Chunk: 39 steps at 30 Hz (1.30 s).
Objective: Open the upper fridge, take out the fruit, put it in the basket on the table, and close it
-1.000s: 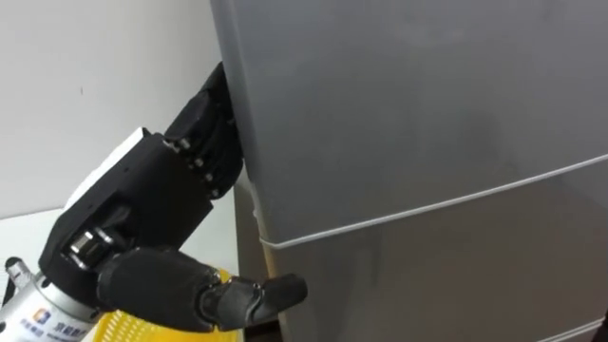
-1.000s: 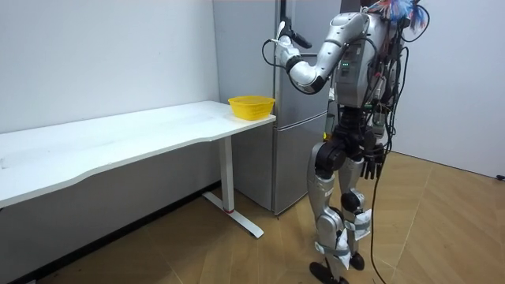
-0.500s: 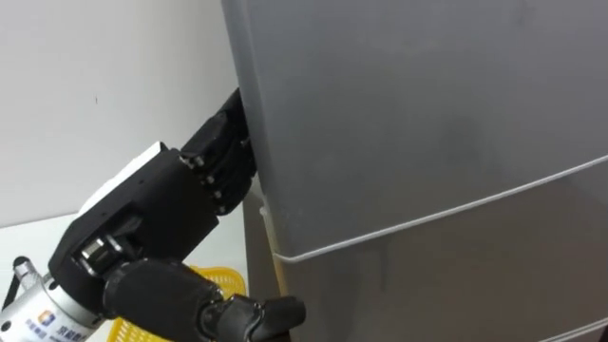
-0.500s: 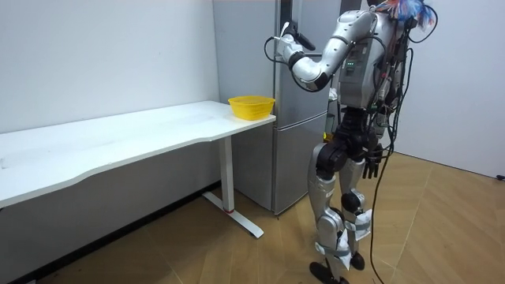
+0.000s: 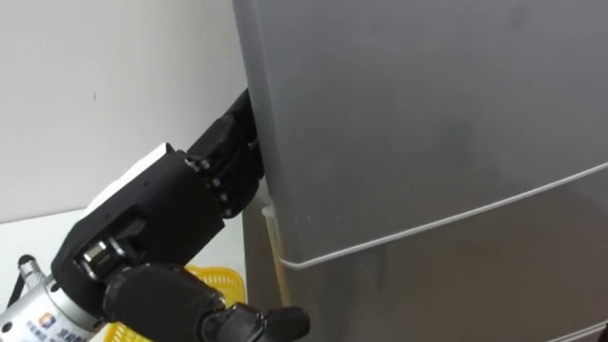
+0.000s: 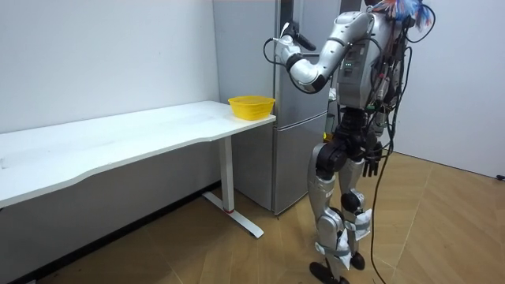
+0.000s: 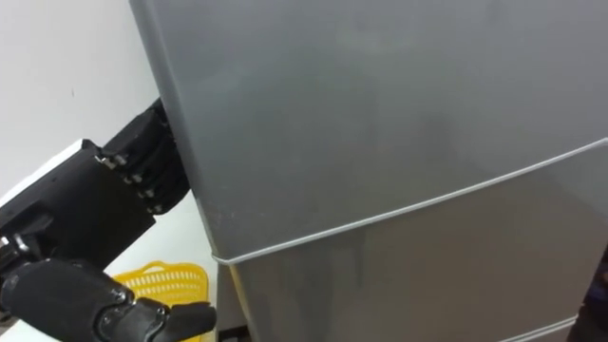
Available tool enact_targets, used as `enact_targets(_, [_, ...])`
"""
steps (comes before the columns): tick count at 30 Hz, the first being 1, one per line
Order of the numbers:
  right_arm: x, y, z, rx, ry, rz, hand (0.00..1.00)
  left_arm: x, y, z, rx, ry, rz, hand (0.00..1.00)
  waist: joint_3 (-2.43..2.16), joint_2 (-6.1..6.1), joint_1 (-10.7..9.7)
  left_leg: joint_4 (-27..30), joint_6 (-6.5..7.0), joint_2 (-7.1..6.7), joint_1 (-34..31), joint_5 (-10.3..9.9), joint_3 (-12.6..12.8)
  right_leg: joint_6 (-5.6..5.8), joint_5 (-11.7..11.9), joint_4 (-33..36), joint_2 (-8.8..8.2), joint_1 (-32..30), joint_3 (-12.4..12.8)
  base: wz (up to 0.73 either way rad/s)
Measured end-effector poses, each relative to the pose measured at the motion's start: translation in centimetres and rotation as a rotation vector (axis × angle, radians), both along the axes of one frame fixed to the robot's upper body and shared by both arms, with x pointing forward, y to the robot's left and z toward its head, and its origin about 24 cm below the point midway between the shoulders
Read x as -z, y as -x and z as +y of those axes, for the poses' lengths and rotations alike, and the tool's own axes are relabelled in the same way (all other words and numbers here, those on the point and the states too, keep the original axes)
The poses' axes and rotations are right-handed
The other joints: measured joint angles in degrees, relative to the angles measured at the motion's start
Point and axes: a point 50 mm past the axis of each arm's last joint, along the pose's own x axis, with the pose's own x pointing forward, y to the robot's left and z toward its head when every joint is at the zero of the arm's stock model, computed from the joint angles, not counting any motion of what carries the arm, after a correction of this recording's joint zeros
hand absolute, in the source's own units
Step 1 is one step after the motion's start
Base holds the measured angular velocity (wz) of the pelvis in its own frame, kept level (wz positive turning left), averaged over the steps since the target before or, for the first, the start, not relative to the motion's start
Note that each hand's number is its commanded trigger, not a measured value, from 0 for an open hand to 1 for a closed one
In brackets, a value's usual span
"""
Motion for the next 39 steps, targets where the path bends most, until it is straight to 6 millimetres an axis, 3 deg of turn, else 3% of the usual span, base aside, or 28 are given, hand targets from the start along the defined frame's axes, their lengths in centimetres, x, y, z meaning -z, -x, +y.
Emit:
enact_targets(12, [0.0, -0.2, 0.0, 0.000, 0.001, -0.004, 0.00, 0.0, 0.0, -1.2, 0.089, 0.040, 0.018, 0.00, 0.05, -0.03, -0.39, 0.05, 0.00, -0.05, 0.06, 0.00, 0.29, 0.11, 0.06, -0.97, 0.02, 0.46, 0.00, 0.02])
enact_targets(25, [0.0, -0.3, -0.1, -0.002, 0.020, -0.014, 0.00, -0.4, -0.1, -2.3, 0.152, 0.023, -0.005, 0.00, -0.02, 1.07, -1.35, 0.04, 0.00, 0.00, -0.70, 0.00, 1.30, 0.14, 0.08, -0.75, 0.02, -0.59, 0.91, -0.02])
enact_targets(31, [0.0, -0.3, -0.2, -0.001, 0.030, -0.019, 0.00, -0.2, 0.0, -2.7, 0.191, 0.009, -0.001, 0.00, -0.30, 1.56, -1.87, 0.02, 0.00, 0.05, -0.74, 0.00, 2.06, 0.15, 0.09, -0.35, 0.06, -1.28, 1.87, -0.09])
enact_targets(39, [-0.1, -0.3, -0.2, -0.001, 0.037, -0.024, 0.00, -0.1, 0.3, -3.5, 0.256, -0.013, -0.007, 0.00, 0.01, 1.13, -2.13, 0.25, 0.01, 0.16, -0.53, 0.00, 3.54, 0.15, 0.09, 0.17, 0.09, -1.86, 2.92, -0.07])
